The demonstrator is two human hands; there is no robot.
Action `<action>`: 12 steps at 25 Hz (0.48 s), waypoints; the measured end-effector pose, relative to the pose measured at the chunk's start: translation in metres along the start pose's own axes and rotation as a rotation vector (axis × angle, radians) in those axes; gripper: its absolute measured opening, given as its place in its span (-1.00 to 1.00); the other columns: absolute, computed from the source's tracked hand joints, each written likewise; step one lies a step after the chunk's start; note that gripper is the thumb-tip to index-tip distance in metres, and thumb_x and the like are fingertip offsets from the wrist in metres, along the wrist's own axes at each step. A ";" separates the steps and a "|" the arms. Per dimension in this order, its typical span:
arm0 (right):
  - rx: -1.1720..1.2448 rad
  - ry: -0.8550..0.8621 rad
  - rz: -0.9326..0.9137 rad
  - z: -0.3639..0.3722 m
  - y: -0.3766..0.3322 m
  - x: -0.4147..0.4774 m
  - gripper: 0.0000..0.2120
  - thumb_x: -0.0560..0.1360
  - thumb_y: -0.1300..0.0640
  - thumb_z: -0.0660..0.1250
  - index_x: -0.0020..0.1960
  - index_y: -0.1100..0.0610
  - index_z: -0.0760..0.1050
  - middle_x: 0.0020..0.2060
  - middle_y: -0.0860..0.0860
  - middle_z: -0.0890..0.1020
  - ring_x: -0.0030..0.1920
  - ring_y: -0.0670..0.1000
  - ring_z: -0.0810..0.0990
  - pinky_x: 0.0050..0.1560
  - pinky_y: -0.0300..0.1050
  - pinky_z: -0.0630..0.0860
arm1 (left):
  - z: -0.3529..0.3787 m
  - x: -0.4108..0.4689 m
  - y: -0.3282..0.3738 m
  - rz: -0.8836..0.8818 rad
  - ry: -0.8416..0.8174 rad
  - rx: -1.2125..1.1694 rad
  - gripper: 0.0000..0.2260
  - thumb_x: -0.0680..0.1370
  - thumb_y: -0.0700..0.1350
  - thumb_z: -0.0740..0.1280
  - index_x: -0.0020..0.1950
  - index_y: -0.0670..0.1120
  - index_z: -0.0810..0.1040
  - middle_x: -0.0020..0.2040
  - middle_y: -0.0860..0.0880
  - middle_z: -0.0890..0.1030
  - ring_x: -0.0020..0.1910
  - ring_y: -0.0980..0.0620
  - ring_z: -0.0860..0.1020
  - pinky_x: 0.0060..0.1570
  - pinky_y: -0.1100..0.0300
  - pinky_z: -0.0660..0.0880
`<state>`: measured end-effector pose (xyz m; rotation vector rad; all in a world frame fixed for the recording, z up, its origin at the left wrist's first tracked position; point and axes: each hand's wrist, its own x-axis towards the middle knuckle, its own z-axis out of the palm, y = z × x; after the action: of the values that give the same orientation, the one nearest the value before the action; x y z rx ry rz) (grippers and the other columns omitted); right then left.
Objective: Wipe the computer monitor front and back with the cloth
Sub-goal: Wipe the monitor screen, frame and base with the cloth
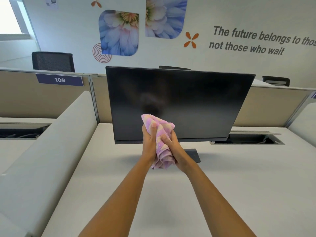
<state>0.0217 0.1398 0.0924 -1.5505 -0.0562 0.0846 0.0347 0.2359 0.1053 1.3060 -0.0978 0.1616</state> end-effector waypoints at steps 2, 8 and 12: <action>0.035 0.026 -0.022 -0.010 0.006 -0.003 -0.28 0.40 -0.22 0.39 0.47 -0.13 0.16 0.28 -0.08 0.49 0.21 -0.01 0.56 0.15 -0.05 0.57 | 0.004 -0.004 -0.013 -0.165 -0.087 0.017 -0.56 0.59 0.21 0.00 0.38 0.04 0.28 0.17 -0.03 0.53 0.06 0.04 0.59 -0.11 0.29 0.58; -0.245 0.274 0.121 -0.061 0.029 0.002 -0.36 0.41 -0.03 0.45 0.41 -0.06 0.28 0.14 -0.07 0.50 0.05 0.00 0.56 0.05 -0.09 0.58 | -0.007 -0.026 -0.064 -0.257 -0.114 0.463 -0.60 0.65 0.07 -0.04 0.42 -0.02 0.32 0.35 0.01 0.41 0.28 0.12 0.38 0.24 0.25 0.28; -0.575 0.390 0.170 -0.110 0.052 0.002 -0.82 0.44 -0.10 0.35 -0.02 -0.04 0.52 -0.06 0.04 0.64 -0.11 0.03 0.60 -0.05 -0.06 0.56 | -0.027 -0.027 -0.109 -0.232 0.013 0.854 -0.62 0.64 0.03 0.01 0.38 -0.08 0.37 0.35 -0.09 0.45 0.33 -0.07 0.41 0.36 0.09 0.27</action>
<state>0.0324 0.0314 0.0383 -2.1185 0.3907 -0.1118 0.0264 0.2328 -0.0102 2.1524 0.1540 0.0047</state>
